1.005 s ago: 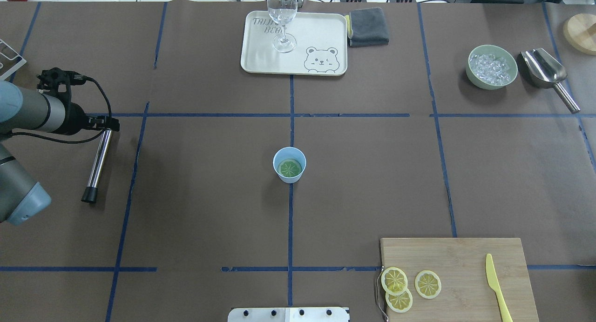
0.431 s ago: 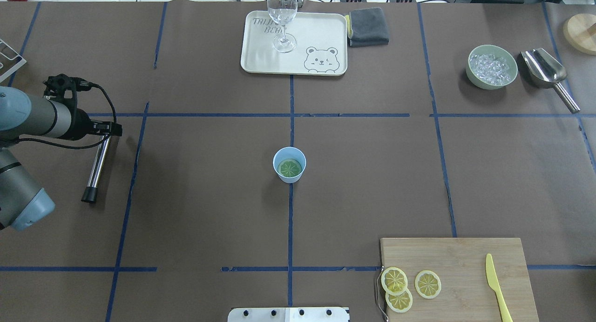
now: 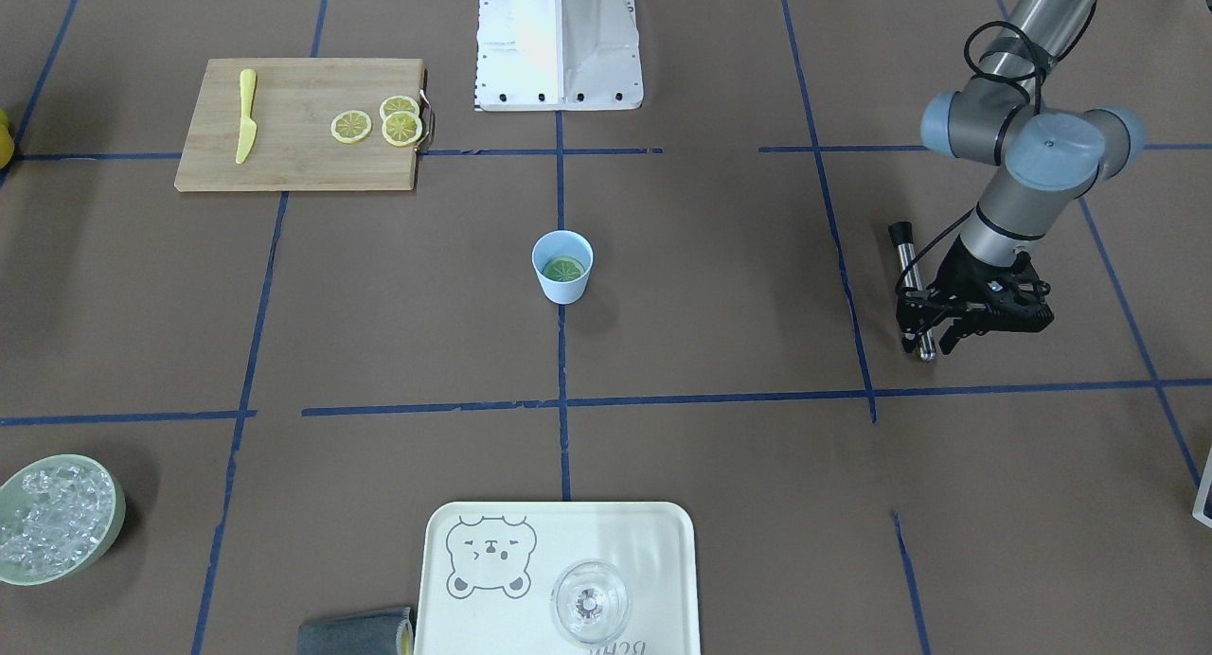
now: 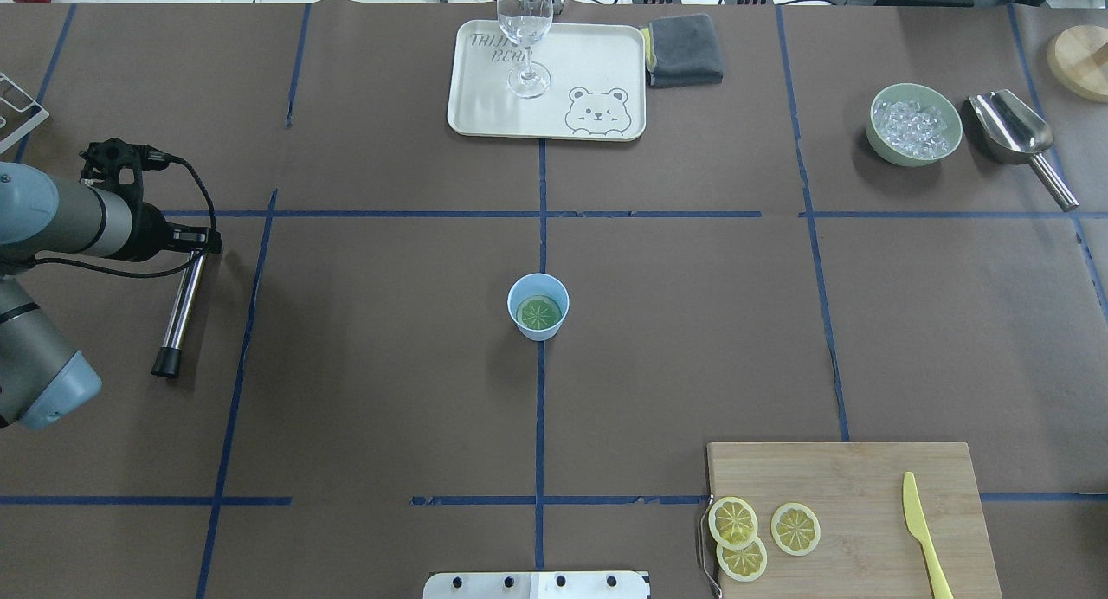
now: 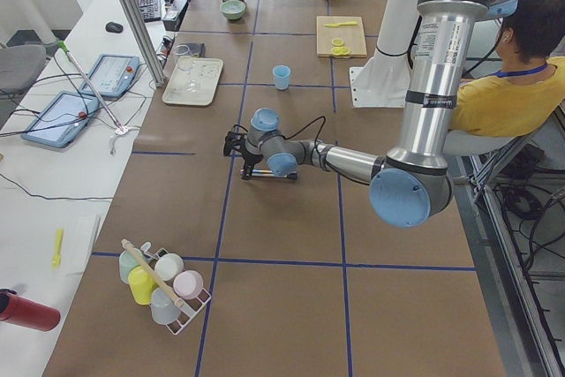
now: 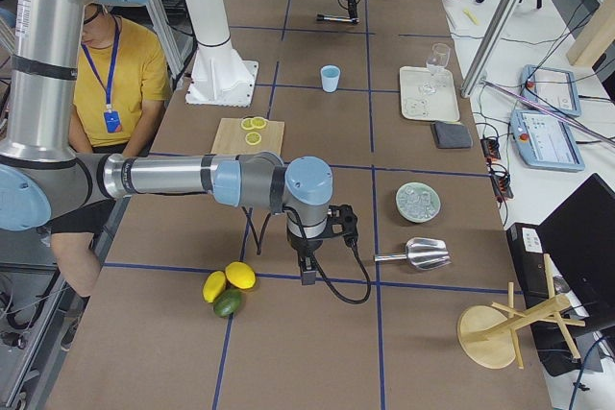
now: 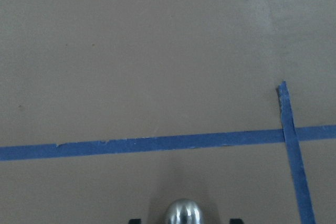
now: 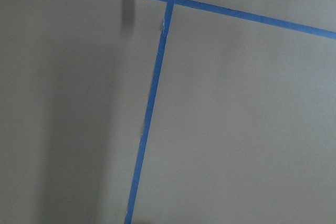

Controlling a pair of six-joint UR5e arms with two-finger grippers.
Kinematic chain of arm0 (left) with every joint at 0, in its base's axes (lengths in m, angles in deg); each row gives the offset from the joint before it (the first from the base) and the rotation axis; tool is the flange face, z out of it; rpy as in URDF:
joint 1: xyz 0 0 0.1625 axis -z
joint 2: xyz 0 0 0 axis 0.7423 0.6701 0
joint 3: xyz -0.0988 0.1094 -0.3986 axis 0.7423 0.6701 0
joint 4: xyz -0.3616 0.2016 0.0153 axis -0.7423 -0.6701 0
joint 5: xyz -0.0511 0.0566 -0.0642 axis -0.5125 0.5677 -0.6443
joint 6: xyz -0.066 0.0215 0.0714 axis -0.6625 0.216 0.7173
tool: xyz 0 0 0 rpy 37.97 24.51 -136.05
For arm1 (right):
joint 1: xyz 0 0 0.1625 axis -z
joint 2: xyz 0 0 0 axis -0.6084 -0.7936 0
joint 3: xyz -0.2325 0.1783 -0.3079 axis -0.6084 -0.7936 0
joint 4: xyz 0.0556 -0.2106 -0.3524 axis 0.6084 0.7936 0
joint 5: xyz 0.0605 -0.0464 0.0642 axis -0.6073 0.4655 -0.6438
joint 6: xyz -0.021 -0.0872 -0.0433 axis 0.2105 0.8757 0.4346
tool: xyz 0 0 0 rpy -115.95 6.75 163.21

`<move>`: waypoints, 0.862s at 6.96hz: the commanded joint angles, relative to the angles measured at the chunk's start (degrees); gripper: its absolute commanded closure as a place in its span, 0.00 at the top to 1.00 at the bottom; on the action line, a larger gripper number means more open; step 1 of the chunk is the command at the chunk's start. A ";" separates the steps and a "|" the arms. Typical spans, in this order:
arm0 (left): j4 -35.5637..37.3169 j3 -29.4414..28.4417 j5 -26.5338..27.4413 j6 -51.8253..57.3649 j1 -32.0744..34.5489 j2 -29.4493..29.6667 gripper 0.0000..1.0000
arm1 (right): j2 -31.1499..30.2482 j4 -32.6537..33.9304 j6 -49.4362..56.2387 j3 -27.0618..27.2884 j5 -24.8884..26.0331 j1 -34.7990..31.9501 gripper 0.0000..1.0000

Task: Squeeze lemon into cup
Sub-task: 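Grasp the silver muddler with the left gripper and lift it upright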

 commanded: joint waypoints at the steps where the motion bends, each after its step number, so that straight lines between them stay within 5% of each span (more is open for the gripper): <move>1: 0.00 -0.31 0.10 0.05 -0.35 -0.02 0.57 | 0.14 0.00 0.00 -0.01 0.03 -0.06 1.00; 2: 0.00 -0.31 0.10 0.05 -0.44 -0.02 0.56 | 0.05 0.00 0.09 -0.01 0.03 -0.06 1.00; 3: 0.00 -0.31 0.10 -0.04 -0.62 -0.02 0.44 | 0.05 0.00 0.09 -0.01 0.03 -0.15 1.00; 4: 0.00 -0.23 0.10 0.05 -0.62 -0.02 0.11 | 0.14 0.00 0.09 -0.01 0.12 -0.41 1.00; 5: 0.00 -0.23 0.10 0.05 -0.62 -0.02 0.00 | 0.14 0.00 0.09 -0.01 0.03 -0.59 1.00; 6: 0.00 0.12 0.10 0.22 -0.53 -0.02 0.00 | 0.14 0.00 0.09 -0.01 0.03 -0.76 1.00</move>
